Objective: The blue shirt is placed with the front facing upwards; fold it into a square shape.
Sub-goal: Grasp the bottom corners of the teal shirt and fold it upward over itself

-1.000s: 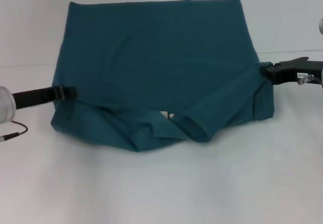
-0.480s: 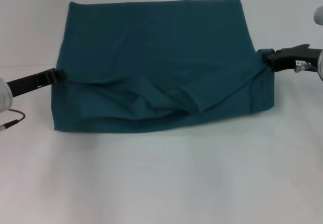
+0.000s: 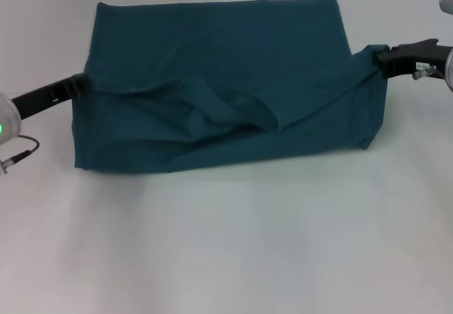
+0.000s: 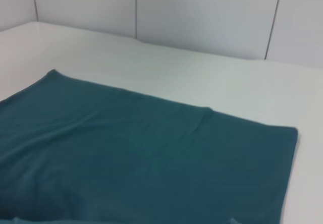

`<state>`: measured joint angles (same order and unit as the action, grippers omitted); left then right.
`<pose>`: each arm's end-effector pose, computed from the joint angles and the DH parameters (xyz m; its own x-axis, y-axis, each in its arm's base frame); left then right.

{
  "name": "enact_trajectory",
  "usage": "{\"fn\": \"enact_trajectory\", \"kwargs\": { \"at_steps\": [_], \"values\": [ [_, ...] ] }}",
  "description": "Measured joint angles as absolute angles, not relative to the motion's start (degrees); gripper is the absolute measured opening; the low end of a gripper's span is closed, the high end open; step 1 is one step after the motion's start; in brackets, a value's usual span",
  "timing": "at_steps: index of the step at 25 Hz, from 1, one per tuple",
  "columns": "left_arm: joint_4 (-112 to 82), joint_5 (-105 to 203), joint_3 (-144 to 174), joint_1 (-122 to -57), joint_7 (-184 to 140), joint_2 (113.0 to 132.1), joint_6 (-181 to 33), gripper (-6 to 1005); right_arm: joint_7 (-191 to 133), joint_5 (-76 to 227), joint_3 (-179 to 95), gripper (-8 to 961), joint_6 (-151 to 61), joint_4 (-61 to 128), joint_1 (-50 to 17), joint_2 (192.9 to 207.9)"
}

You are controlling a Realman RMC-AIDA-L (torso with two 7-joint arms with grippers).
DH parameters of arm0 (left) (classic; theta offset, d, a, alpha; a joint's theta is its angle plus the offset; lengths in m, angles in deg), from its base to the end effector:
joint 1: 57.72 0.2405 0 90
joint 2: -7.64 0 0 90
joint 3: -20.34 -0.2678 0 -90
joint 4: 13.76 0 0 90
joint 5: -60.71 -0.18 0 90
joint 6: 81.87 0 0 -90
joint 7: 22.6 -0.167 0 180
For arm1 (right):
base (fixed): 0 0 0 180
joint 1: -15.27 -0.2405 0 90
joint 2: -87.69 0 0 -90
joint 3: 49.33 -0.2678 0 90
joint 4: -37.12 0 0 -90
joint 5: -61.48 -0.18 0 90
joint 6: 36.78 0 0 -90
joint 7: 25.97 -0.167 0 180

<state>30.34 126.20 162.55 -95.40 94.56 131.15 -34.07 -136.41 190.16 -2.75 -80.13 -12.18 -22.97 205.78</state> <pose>-0.2494 0.4339 0.0093 0.3642 0.5118 0.7781 0.9298 -0.2481 -0.2720 0.2618 0.4527 0.0492 0.7771 -0.4315 -0.4582 -0.6160 -0.3723 -0.6942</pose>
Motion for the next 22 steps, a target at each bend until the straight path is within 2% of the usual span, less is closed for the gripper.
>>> {"fn": "enact_trajectory", "kwargs": {
  "at_steps": [8, 12, 22],
  "values": [
    [29.54, 128.00, 162.62, -97.30, 91.70, 131.28, -36.33, 35, -135.06, 188.55, -2.85, 38, -77.76, -12.31, -23.68, 205.56],
    [29.34, 128.66, 162.56, -98.84, 90.45, 131.38, -37.70, 36, -134.88, 186.89, -2.97, 38, -76.05, -12.11, -24.41, 204.72],
    [27.38, 129.58, 162.46, -102.58, 87.64, 131.39, -40.98, 37, -133.56, 186.70, -2.75, 37, -73.31, -10.20, -26.17, 203.93]
  ]
}}
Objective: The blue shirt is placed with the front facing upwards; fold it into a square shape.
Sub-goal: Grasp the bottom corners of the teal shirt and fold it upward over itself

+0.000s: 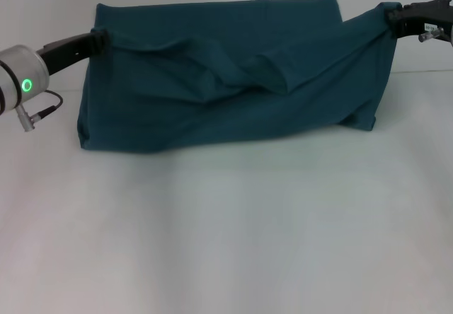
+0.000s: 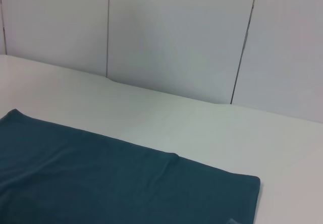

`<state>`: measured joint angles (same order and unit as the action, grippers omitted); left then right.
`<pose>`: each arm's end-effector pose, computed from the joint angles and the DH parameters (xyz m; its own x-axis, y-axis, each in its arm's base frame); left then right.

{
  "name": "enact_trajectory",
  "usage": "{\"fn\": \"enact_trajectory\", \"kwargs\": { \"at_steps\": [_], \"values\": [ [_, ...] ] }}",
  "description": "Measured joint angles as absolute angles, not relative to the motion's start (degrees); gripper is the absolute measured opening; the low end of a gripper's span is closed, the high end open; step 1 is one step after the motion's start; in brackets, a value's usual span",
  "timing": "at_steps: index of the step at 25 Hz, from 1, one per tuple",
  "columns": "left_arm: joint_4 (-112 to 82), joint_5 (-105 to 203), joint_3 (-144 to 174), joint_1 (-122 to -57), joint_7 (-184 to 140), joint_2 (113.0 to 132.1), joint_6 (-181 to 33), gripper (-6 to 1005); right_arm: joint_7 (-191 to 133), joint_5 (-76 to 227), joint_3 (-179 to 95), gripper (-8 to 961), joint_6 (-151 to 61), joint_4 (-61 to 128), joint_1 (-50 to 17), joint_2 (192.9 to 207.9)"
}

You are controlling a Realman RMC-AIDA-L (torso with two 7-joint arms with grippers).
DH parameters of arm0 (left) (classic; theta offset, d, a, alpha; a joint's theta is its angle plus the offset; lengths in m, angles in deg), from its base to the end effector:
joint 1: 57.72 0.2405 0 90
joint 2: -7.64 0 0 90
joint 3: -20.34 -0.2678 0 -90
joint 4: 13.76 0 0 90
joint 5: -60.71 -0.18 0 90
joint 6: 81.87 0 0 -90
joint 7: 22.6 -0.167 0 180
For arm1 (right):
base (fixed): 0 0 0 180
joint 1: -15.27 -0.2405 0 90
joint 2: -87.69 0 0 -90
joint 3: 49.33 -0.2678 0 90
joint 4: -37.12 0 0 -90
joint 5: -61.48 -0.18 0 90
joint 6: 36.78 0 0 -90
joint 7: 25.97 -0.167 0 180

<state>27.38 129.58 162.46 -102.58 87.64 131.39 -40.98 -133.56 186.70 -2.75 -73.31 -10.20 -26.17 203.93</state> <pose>-0.2066 0.4680 0.0099 0.4582 0.4105 0.7884 0.8833 -0.3097 -0.3520 0.2465 0.4783 0.0748 0.8076 -0.3408 -0.4813 -0.5800 -0.3106 -0.7531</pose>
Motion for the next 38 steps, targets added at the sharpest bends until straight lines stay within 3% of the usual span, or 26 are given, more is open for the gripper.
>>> {"fn": "enact_trajectory", "kwargs": {
  "at_steps": [16, 29, 38],
  "values": [
    [26.96, 130.86, 162.32, -104.02, 86.72, 131.34, -43.94, 40, -133.45, 186.73, -3.02, 39, -69.99, -5.23, -28.77, 202.02],
    [23.32, 130.91, 159.53, -106.65, 85.81, 131.37, -50.34, 42, -132.59, 186.72, -3.11, 37, -64.93, -1.65, -29.02, 202.64],
    [19.26, 130.94, 159.47, -109.49, 83.44, 131.32, -56.68, 44, -129.64, 186.55, -3.24, 38, -57.90, 5.51, -31.91, 201.66]
  ]
}}
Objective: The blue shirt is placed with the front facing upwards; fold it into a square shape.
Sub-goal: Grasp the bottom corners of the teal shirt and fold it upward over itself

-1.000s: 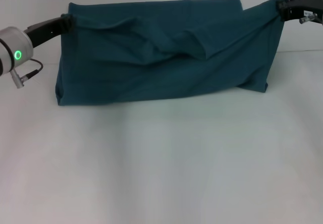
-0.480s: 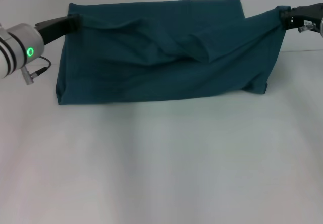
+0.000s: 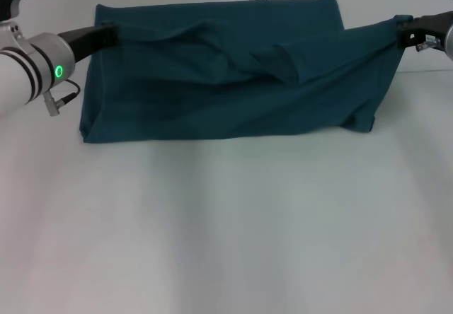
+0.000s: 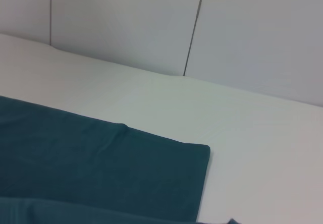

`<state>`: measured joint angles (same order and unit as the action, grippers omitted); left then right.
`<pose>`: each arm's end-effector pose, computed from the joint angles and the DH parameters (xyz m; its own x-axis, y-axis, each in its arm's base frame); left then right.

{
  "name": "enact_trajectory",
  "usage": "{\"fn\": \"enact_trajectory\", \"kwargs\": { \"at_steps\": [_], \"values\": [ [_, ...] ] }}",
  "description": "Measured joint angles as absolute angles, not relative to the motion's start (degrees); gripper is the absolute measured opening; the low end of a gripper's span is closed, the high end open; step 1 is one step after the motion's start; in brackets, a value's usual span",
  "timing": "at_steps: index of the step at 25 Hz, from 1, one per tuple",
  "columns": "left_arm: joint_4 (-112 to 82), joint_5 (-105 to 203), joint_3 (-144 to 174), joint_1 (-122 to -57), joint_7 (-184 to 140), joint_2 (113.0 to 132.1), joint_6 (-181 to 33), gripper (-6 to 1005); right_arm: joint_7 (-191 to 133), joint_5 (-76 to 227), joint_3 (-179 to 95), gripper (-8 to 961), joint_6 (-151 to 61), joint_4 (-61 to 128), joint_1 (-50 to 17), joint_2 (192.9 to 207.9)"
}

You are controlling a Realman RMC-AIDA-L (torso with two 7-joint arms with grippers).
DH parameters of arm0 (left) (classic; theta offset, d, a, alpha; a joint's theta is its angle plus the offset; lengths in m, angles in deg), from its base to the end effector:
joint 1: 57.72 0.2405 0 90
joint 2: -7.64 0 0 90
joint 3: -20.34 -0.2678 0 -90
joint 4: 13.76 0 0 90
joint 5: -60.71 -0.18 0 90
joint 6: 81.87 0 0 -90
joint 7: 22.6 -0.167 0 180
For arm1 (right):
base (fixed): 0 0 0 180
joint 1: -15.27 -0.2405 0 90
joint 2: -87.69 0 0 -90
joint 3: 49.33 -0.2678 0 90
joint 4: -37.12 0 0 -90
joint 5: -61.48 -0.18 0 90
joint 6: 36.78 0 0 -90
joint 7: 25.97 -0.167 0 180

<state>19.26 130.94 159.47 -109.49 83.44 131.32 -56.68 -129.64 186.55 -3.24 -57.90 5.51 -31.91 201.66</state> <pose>-0.1921 0.4950 -0.0048 0.5276 0.3846 0.7574 0.8495 -0.2300 -0.4749 0.2710 0.4980 0.0686 0.8020 -0.3995 -0.4439 -0.5439 -0.1815 -0.8193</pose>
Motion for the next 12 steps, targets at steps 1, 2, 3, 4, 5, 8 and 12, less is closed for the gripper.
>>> {"fn": "enact_trajectory", "kwargs": {
  "at_steps": [1, 2, 3, 4, 5, 8, 12],
  "values": [
    [18.91, 130.94, 159.47, -109.84, 83.27, 131.37, -57.55, 44, -129.32, 186.54, -3.26, 39, -57.41, 6.03, -32.27, 201.64],
    [18.75, 130.94, 159.47, -109.95, 83.22, 131.39, -57.85, 44, -129.08, 186.53, -3.27, 39, -57.04, 6.52, -32.59, 201.63],
    [18.46, 130.94, 159.47, -110.17, 83.18, 131.41, -58.35, 45, -128.92, 186.53, -3.22, 39, -56.60, 7.10, -32.97, 201.60],
    [18.26, 130.94, 159.47, -110.33, 83.16, 131.42, -58.69, 45, -128.70, 186.53, -3.11, 39, -56.11, 7.67, -33.34, 201.58],
    [17.99, 130.94, 159.47, -110.52, 83.12, 131.43, -59.28, 45, -128.54, 186.53, -3.05, 39, -55.76, 8.00, -33.58, 201.58],
    [17.41, 130.94, 159.47, -110.85, 83.06, 131.43, -60.69, 45, -127.05, 186.53, -3.14, 39, -54.91, 9.00, -34.56, 201.82],
    [17.04, 130.94, 159.47, -110.95, 83.04, 131.45, -61.18, 46, -126.01, 186.42, -2.94, 38, -53.80, 9.73, -35.34, 202.27]
  ]
}}
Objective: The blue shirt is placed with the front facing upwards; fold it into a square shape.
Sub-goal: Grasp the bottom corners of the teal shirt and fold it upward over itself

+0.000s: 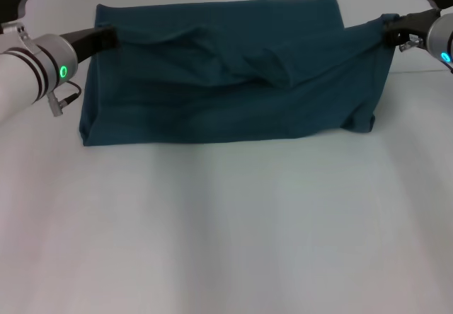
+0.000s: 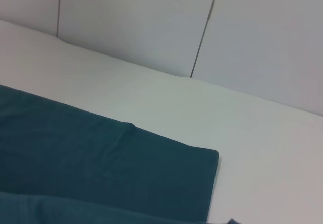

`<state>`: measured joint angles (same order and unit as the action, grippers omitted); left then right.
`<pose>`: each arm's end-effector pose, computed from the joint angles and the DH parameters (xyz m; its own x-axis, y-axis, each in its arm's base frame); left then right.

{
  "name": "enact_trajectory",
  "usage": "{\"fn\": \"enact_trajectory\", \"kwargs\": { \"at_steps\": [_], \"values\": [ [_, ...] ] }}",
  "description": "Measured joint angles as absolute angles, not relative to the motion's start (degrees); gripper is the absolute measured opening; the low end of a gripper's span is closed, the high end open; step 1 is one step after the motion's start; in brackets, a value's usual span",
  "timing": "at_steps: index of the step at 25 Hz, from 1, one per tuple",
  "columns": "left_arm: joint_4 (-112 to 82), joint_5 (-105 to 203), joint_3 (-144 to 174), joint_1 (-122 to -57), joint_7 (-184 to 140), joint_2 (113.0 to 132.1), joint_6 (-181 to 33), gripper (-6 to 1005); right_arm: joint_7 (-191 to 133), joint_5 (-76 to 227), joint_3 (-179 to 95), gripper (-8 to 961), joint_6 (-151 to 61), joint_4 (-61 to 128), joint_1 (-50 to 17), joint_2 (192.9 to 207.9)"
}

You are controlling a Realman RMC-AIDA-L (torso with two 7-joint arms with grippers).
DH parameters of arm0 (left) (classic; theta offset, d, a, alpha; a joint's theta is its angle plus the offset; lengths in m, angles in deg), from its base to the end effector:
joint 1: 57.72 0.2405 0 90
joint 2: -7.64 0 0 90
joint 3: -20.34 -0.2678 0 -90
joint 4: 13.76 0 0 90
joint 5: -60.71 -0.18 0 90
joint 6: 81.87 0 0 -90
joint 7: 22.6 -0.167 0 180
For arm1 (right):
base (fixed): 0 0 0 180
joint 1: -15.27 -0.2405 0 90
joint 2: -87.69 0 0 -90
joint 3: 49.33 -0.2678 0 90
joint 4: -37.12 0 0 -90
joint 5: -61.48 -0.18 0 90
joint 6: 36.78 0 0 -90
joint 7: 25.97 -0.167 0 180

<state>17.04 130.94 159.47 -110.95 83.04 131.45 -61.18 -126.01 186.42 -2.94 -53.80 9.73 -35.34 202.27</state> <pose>-0.1940 0.4992 -0.0077 0.5298 0.3870 0.7547 0.8464 -0.1848 -0.4994 0.2574 0.5070 0.0543 0.8344 -0.3895 -0.3900 -0.4908 -0.2031 -0.8472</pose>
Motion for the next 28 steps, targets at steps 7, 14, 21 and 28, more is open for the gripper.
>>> {"fn": "enact_trajectory", "kwargs": {
  "at_steps": [7, 14, 21, 28],
  "values": [
    [16.99, 130.94, 159.47, -110.98, 83.04, 131.48, -61.25, 47, -125.80, 186.02, -2.87, 38, -53.58, 9.81, -35.50, 202.37],
    [16.92, 130.94, 159.38, -110.98, 83.02, 131.48, -61.29, 49, -125.80, 186.01, -2.80, 37, -53.28, 9.86, -35.45, 202.39],
    [16.91, 131.11, 159.28, -110.98, 82.97, 131.57, -61.53, 50, -125.81, 186.03, -2.69, 86, -52.01, 9.88, -35.47, 202.80],
    [16.61, 132.40, 158.96, -110.99, 82.98, 131.72, -64.00, 51, -124.22, 186.04, 1.17, 143, -45.01, 9.24, -35.95, 204.82]
  ]
}}
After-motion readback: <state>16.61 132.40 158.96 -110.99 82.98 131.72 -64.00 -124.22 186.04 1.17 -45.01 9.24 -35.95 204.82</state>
